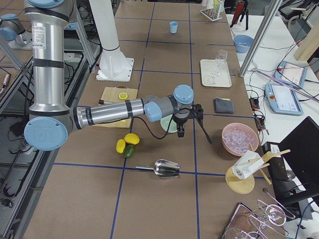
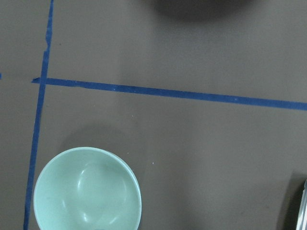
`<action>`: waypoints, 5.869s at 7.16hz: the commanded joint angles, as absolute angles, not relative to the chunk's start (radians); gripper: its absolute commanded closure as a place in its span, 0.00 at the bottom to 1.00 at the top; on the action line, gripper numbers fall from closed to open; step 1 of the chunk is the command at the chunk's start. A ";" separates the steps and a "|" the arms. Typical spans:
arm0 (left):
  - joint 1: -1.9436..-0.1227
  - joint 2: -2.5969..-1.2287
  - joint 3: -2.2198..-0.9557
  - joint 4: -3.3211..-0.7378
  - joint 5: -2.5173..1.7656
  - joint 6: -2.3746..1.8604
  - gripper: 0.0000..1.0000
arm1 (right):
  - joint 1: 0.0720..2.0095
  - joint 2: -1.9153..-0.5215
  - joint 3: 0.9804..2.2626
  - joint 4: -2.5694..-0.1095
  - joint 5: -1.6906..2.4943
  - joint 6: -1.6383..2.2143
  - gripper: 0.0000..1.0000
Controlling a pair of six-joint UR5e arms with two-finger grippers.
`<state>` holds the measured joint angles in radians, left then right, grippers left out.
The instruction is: Pour ice into bowl
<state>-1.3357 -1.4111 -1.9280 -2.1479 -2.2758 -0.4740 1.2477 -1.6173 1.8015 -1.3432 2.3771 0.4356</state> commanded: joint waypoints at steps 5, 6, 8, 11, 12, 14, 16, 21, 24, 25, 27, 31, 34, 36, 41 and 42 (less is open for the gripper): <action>-1.020 -1.183 -2.068 -2.474 -1.901 -0.853 0.01 | 0.970 -1.675 1.716 -0.985 2.172 0.910 0.00; -1.020 -1.183 -2.069 -2.474 -1.901 -0.853 0.01 | 0.947 -1.674 1.689 -0.924 2.163 0.972 0.00; -1.020 -1.180 -2.077 -2.474 -1.899 -0.851 0.01 | 0.911 -1.674 1.687 -0.902 2.163 1.009 0.76; -1.017 -1.163 -2.079 -2.476 -1.894 -0.865 0.01 | 0.914 -1.672 1.733 -0.907 2.201 1.009 1.00; -1.006 -1.163 -2.080 -2.476 -1.894 -0.877 0.01 | 0.920 -1.678 1.767 -0.914 2.236 1.015 1.00; -0.945 -1.163 -2.089 -2.476 -1.809 -0.882 0.01 | 0.917 -1.668 1.833 -0.919 2.269 1.053 1.00; -0.817 -1.137 -2.097 -2.477 -1.653 -0.936 0.01 | 0.911 -1.515 1.890 -1.033 2.298 1.208 1.00; -0.507 -1.022 -2.091 -2.591 -1.263 -1.165 0.01 | 0.557 -0.963 1.841 -1.477 2.030 1.518 1.00; -0.325 -1.022 -2.026 -2.591 -1.025 -1.307 0.01 | 0.476 -0.673 1.500 -1.471 1.939 1.555 1.00; -0.325 -1.022 -2.025 -2.591 -1.008 -1.307 0.01 | 0.472 -0.569 1.361 -1.470 1.936 1.555 1.00; -0.325 -1.022 -2.004 -2.595 -1.002 -1.307 0.01 | 0.472 -0.474 1.194 -1.430 1.890 1.566 1.00; -0.319 -1.035 -1.964 -2.600 -0.997 -1.325 0.01 | 0.453 -0.482 1.181 -1.420 1.881 1.586 0.01; -0.252 -1.101 -1.881 -2.611 -0.855 -1.381 0.01 | 0.454 -0.462 1.193 -1.430 1.861 1.638 0.00; -0.244 -1.135 -1.827 -2.612 -0.745 -1.384 0.00 | 0.475 -0.456 1.242 -1.512 1.867 1.638 0.00; -0.239 -1.302 -1.649 -2.614 -0.640 -1.404 0.00 | 0.532 -0.463 1.408 -1.773 1.871 1.513 0.00; -0.239 -1.314 -1.632 -2.614 -0.640 -1.404 0.00 | 0.538 -0.466 1.416 -1.773 1.871 1.481 0.00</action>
